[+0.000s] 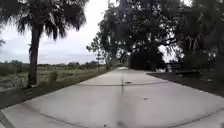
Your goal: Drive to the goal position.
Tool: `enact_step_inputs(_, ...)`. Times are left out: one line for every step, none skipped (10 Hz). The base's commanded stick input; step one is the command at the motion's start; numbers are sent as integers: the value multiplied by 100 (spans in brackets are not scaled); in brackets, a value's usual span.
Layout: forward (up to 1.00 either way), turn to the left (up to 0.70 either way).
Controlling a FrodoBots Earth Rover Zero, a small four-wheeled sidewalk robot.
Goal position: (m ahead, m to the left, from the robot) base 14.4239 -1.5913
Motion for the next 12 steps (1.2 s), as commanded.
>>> enact_step_inputs(70,0)
enact_step_inputs(70,0)
enact_step_inputs(70,0)
enact_step_inputs(70,0)
enact_step_inputs(70,0)
enact_step_inputs(70,0)
enact_step_inputs(70,0)
enact_step_inputs(70,0)
enact_step_inputs(70,0)
enact_step_inputs(70,-2)
enact_step_inputs(70,-12)
enact_step_inputs(70,-23)
